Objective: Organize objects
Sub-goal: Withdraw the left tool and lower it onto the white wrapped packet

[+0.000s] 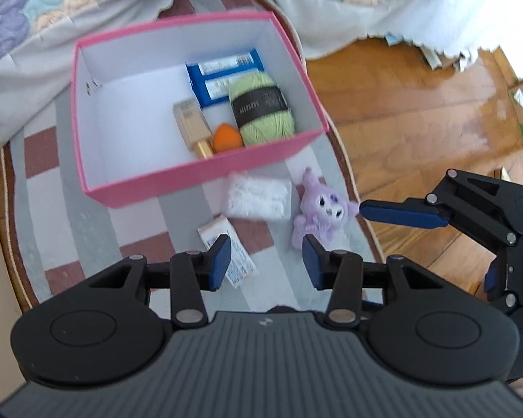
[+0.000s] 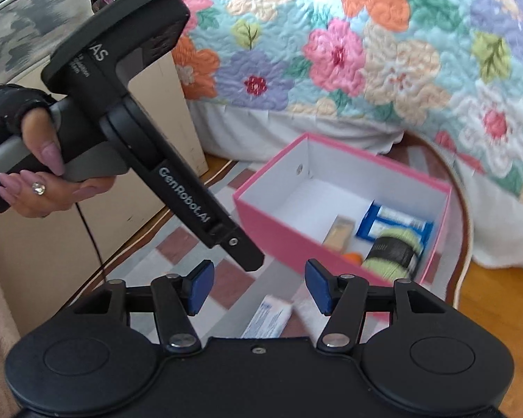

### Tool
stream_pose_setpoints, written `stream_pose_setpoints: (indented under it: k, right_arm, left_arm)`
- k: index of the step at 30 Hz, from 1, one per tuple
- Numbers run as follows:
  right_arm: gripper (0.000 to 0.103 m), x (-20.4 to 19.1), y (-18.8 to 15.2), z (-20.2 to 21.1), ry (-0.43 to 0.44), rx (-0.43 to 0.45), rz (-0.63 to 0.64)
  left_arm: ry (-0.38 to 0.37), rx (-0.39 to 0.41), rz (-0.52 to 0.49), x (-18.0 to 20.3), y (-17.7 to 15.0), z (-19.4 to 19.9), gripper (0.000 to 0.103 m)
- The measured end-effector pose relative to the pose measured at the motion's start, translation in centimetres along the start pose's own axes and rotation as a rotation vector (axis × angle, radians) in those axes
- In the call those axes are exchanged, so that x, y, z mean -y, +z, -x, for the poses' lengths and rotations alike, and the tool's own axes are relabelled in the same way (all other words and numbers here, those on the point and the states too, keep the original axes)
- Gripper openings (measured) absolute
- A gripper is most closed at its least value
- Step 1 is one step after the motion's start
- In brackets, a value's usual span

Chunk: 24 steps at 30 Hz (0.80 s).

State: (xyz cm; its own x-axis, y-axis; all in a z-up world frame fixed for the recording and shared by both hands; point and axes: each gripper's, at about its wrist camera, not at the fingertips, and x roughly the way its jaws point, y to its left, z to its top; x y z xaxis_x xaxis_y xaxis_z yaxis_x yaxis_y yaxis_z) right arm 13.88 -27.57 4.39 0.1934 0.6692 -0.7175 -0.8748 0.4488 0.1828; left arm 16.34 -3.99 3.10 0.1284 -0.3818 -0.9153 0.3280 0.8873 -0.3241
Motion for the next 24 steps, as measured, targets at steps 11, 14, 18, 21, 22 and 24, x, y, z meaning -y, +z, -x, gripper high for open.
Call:
stream_pose_setpoints:
  k: [11,14,18,21,22,24]
  right_arm:
    - [0.063,1.3,-5.0,-5.1,0.017,-0.069,-0.154]
    - [0.063,1.6,-6.1,-7.2,0.025,-0.091,-0.192]
    - [0.063,1.1,-7.1,-9.5,-0.005,-0.103,-0.157]
    - [0.063,0.5,-7.8,-11.2,-0.034,-0.119,-0.101]
    - [0.063,0.3,-8.1,-11.8,-0.045,-0.127,-0.080]
    - [0.063,0.0,-8.5,-12.7,-0.057,-0.133,-0.051]
  left_arm:
    - [0.054,-0.115,-0.056,-0.6,-2.0,-6.7,0.044]
    - [0.086,-0.137,-0.068,-1.2,-2.2,-8.3,0.044]
    - [0.092,-0.158,-0.038,-2.3,-2.3,-9.7,0.044]
    - [0.091,-0.143,-0.021,-2.7,-2.2,-10.5,0.044]
    - [0.089,-0.135,-0.012,-2.7,-2.2,-10.8,0.044]
    - [0.064,-0.115,0.021,-2.9,-2.1,-11.6,0.044]
